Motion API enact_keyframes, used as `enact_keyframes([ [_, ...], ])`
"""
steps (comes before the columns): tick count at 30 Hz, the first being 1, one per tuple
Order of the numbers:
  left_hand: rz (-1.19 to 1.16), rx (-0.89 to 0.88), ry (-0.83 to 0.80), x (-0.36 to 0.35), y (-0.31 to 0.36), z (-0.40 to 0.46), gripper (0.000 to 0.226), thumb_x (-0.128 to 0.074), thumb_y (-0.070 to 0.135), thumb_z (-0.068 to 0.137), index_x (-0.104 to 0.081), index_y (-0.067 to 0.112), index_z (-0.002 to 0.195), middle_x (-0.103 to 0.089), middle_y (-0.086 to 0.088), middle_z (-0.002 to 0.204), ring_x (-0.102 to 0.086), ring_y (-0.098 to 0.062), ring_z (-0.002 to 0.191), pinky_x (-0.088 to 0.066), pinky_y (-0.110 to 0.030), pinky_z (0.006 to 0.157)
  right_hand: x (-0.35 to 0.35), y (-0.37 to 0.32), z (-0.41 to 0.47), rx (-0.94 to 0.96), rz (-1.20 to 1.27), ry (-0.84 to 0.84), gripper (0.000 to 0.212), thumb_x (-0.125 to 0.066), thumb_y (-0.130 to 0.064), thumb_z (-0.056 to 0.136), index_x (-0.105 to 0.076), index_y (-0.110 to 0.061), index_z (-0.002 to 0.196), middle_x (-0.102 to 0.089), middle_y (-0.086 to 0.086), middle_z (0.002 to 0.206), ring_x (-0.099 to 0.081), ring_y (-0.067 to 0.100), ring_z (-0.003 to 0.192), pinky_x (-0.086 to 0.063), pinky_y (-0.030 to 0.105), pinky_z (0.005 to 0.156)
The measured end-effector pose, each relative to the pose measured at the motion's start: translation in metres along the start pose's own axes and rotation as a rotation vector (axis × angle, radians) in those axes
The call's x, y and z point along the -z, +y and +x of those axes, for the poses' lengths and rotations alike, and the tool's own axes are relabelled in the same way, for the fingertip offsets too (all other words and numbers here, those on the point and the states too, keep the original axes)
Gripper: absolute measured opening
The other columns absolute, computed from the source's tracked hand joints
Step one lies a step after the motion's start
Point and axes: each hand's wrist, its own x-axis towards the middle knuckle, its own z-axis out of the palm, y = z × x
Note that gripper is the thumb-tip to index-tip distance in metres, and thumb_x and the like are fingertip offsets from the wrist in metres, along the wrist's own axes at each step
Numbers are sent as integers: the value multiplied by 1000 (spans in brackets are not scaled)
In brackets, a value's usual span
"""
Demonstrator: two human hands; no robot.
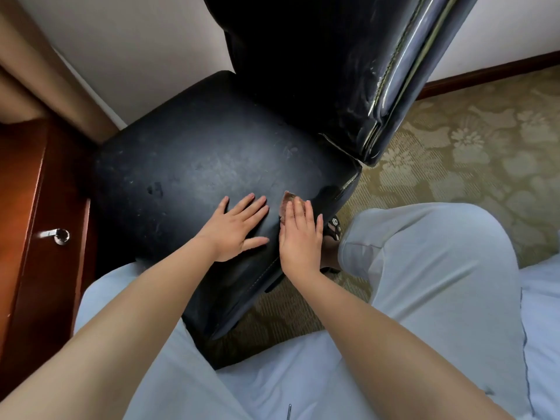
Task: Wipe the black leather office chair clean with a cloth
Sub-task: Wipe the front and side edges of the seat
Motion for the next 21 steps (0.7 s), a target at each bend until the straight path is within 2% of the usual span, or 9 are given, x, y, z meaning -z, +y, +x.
enact_keyframes([
  [5,-50,25,84,-1,1,18,78,14,63,81,-1,33,152,14,10,157,23,-9,139,7,-53,116,2,5,13,-39,58,65,51,-28,-29,103,-18,-15,150,-14,1,158,-4,20,146,2,43,116],
  [9,-68,47,126,0,8,29,74,14,59,83,0,35,151,18,12,153,24,-9,138,11,-53,114,3,14,31,-99,87,84,50,-26,-28,103,-17,-15,151,-14,0,158,-3,18,146,5,39,116],
  [14,-97,65,161,7,17,48,75,13,56,84,-6,33,153,7,7,160,14,-16,146,10,-53,114,8,22,48,-143,95,128,50,-28,-25,103,-19,-12,150,-17,4,157,-4,21,146,5,37,116],
  [17,-86,69,181,11,27,63,74,13,53,85,-6,31,153,4,6,161,11,-18,148,8,-53,115,4,13,33,-219,183,202,48,-37,-19,101,-30,-7,146,-26,8,154,-13,26,145,-4,39,117],
  [19,-80,81,180,17,34,74,67,9,51,91,-5,30,153,6,5,161,12,-17,147,8,-52,115,1,12,28,-245,221,205,47,-39,-18,100,-31,-5,145,-28,10,153,-15,27,144,-9,39,117],
  [21,-83,86,181,21,40,84,57,-1,46,100,-4,30,153,7,6,161,13,-17,147,9,-51,115,1,19,37,-262,247,188,48,-34,-19,102,-26,-6,147,-23,9,155,-11,25,145,-6,37,117],
])
